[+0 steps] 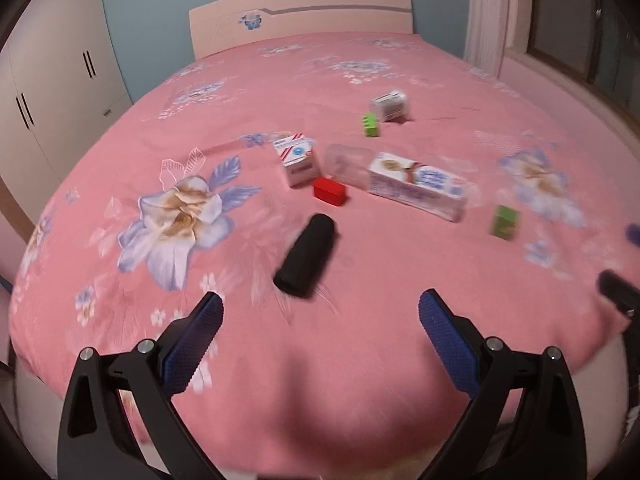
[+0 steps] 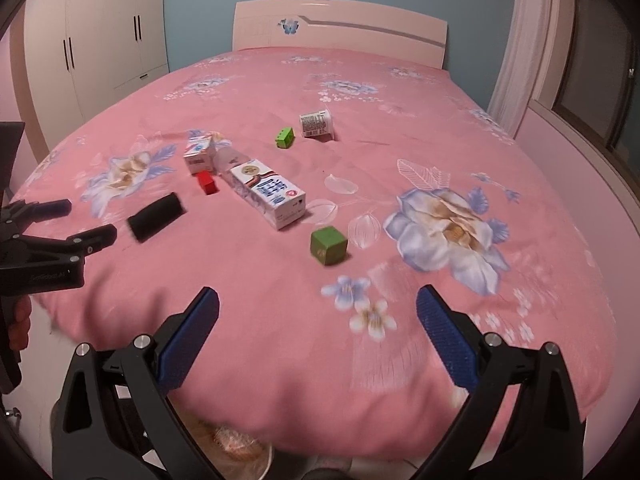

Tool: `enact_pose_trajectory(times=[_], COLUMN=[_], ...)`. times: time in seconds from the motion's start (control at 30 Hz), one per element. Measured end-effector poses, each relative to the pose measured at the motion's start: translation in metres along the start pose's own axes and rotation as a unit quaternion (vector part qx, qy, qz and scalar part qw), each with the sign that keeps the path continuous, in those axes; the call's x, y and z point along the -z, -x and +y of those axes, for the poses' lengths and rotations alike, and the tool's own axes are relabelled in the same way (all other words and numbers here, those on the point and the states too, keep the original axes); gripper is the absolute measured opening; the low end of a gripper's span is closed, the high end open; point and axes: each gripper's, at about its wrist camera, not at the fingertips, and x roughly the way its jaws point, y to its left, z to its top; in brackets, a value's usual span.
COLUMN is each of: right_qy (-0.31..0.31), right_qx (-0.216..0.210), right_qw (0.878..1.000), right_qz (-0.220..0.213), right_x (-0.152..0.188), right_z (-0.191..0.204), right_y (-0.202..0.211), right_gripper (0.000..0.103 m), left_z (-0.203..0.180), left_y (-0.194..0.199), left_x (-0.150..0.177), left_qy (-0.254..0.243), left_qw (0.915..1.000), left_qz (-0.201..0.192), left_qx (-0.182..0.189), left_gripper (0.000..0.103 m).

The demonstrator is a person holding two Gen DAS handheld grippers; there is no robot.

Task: Collect trash
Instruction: 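Grasp the black foam tube with the left tool while the right tool grasps the green block, then carry the black tube and green block with both tools over the trash bin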

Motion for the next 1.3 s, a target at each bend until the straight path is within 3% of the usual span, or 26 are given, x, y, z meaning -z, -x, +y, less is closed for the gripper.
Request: enact_pose_trajectory(times=[0.3, 0.33, 0.37, 0.43, 0.47, 0.57, 0.63, 0.73, 0.77, 1.03, 1.3], right_qy=[0.022, 0.025, 0.028, 0.029, 0.029, 0.024, 0.015, 0.013, 0.013, 0.020, 0.026], right_qx=[-0.025, -0.030, -0.033, -0.039, -0.043, -0.075, -0.087, -0.089, -0.091, -0.088, -0.082], right_qw=[0.999, 0.998, 0.998, 0.997, 0.996, 0.993, 0.992, 0.991, 0.991, 0.992, 0.995], right_qz=[0.036, 0.041, 0.049, 0.061, 0.066, 0.087, 0.094, 0.095, 0.095, 0.092, 0.054], right_x=[-0.022, -0.022, -0.023, -0.022, -0.022, -0.023, -0.024, -0.026, -0.026, -0.022, -0.029], right_z=[-0.006, -0.006, -0.005, -0.006, -0.006, -0.007, -0.010, -0.011, -0.012, -0.008, -0.007], right_y=[-0.104, -0.113, -0.125, -0.139, -0.146, -0.166, -0.174, -0.179, -0.179, -0.161, -0.103], right_gripper=[0.096, 0.096, 0.096, 0.096, 0.094, 0.070, 0.065, 0.049, 0.037, 0.037, 0.037], left_z=[0.005, 0.003, 0.002, -0.001, -0.001, -0.001, 0.000, 0.000, 0.000, -0.001, -0.005], left_y=[-0.081, -0.087, -0.094, -0.108, -0.114, -0.125, -0.128, -0.130, -0.130, -0.118, -0.063], left_x=[-0.021, -0.023, -0.024, -0.026, -0.027, -0.027, -0.029, -0.030, -0.030, -0.029, -0.025], left_qy=[0.000, -0.001, -0.005, -0.012, -0.012, -0.013, -0.010, -0.008, -0.007, -0.007, -0.014], left_qw=[0.9994, 0.9992, 0.9990, 0.9980, 0.9978, 0.9976, 0.9976, 0.9977, 0.9978, 0.9976, 0.9989], left_qz=[0.032, 0.035, 0.039, 0.054, 0.059, 0.060, 0.058, 0.056, 0.055, 0.056, 0.024], left_qx=[0.015, 0.019, 0.022, 0.029, 0.029, 0.032, 0.037, 0.038, 0.036, 0.038, 0.036], left_gripper=[0.099, 0.094, 0.081, 0.071, 0.071, 0.069, 0.061, 0.043, 0.042, 0.040, 0.040])
